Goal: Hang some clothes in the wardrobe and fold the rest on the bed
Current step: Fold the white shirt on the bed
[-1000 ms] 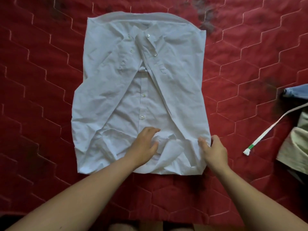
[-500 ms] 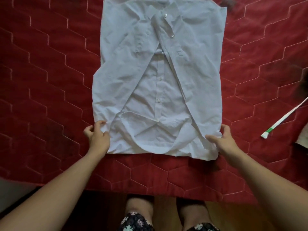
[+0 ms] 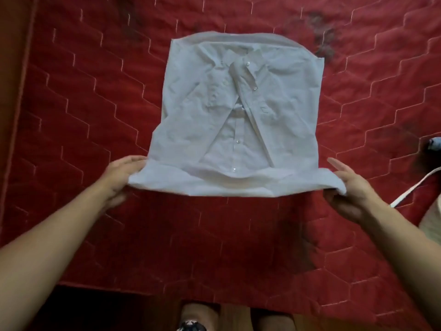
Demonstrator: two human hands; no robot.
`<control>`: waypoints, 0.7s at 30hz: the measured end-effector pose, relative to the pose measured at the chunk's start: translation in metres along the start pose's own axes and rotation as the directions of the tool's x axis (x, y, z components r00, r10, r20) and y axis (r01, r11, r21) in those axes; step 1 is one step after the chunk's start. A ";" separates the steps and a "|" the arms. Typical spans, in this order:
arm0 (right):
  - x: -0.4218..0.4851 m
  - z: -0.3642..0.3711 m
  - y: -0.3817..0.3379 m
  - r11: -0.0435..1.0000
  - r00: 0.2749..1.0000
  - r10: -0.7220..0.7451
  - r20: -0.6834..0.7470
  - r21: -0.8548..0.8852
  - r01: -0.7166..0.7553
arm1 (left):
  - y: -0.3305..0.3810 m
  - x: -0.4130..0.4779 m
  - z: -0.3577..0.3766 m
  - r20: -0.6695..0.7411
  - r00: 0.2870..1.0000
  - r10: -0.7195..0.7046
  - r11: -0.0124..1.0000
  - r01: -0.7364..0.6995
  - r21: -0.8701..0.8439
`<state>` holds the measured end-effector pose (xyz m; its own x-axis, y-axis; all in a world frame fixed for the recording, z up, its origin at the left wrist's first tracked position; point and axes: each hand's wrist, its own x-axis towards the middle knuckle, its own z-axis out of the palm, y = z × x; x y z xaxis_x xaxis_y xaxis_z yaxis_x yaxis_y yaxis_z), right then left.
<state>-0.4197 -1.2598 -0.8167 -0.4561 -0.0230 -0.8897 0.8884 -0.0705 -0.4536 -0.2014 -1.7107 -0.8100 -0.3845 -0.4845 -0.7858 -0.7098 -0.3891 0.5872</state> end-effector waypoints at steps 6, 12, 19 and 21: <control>0.040 0.065 -0.096 0.988 0.994 -0.101 -0.042 0.114 0.105 | 0.117 0.071 0.037 -0.067 0.998 -0.003 0.944 -0.019 -0.328; 0.061 0.077 -0.019 -0.503 0.662 -0.444 0.604 -0.779 0.373 | 0.040 0.077 0.084 0.288 0.868 0.405 0.142 -0.371 0.918; 0.095 0.080 0.002 -0.840 0.685 -0.325 0.652 -0.532 0.107 | 0.002 0.095 0.076 0.416 0.816 0.402 -0.338 -0.290 0.895; 0.098 0.081 0.002 -0.850 0.737 -0.265 0.622 -0.512 0.126 | 0.006 0.095 0.079 0.428 0.805 0.411 -0.346 -0.297 0.890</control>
<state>-0.4671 -1.3434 -0.9005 -0.6043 -0.6185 -0.5023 -0.7856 0.5677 0.2461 -0.2883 -1.6972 -0.8967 -0.8540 -0.2142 -0.4741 -0.1656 0.9758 -0.1427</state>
